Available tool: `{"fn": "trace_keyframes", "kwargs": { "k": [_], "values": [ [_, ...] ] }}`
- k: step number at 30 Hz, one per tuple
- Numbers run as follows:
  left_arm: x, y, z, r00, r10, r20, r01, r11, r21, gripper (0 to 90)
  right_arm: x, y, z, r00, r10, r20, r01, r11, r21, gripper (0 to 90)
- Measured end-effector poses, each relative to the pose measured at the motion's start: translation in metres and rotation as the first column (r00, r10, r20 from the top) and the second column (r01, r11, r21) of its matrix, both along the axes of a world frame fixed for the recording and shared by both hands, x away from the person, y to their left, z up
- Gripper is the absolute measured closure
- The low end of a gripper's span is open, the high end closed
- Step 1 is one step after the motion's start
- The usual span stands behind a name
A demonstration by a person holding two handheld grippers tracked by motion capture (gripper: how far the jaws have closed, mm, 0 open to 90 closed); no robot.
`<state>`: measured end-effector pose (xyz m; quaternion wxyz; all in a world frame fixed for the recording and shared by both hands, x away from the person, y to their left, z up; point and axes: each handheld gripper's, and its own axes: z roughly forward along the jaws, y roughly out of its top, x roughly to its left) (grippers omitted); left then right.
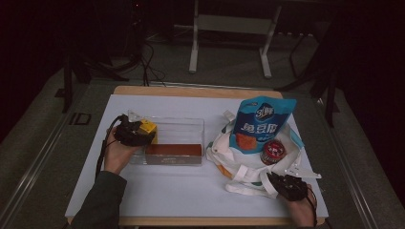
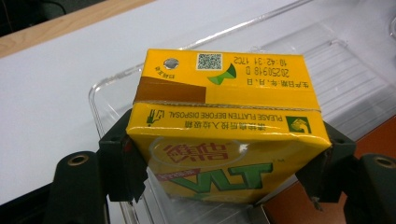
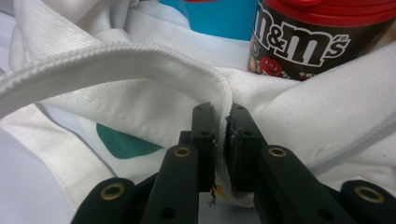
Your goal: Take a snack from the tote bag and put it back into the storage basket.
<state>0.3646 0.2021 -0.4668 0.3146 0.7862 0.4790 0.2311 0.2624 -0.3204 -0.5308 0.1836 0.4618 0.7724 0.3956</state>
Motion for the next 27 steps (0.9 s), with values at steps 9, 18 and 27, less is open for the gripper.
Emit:
{"fn": "trace_keyframes", "kwargs": {
  "k": [9, 18, 27],
  "values": [
    [-0.005, 0.004, -0.001, 0.9996, 0.016, -0.025, -0.016, 0.9999, -0.004, 28.0, 0.000, 0.000, 0.000, 1.0000, -0.002, 0.000, 0.002, 1.0000, 0.000, 82.7],
    [-0.011, 0.007, 0.001, 0.9991, 0.029, -0.031, -0.030, 0.9994, -0.017, 27.0, 0.000, 0.000, 0.000, 1.0000, -0.001, 0.000, 0.001, 1.0000, -0.001, 82.7],
    [-0.020, 0.012, 0.003, 0.9987, 0.036, -0.036, -0.038, 0.9987, -0.034, 26.1, 0.000, 0.001, 0.000, 1.0000, -0.002, 0.001, 0.002, 1.0000, -0.002, 82.7]
  ]
}}
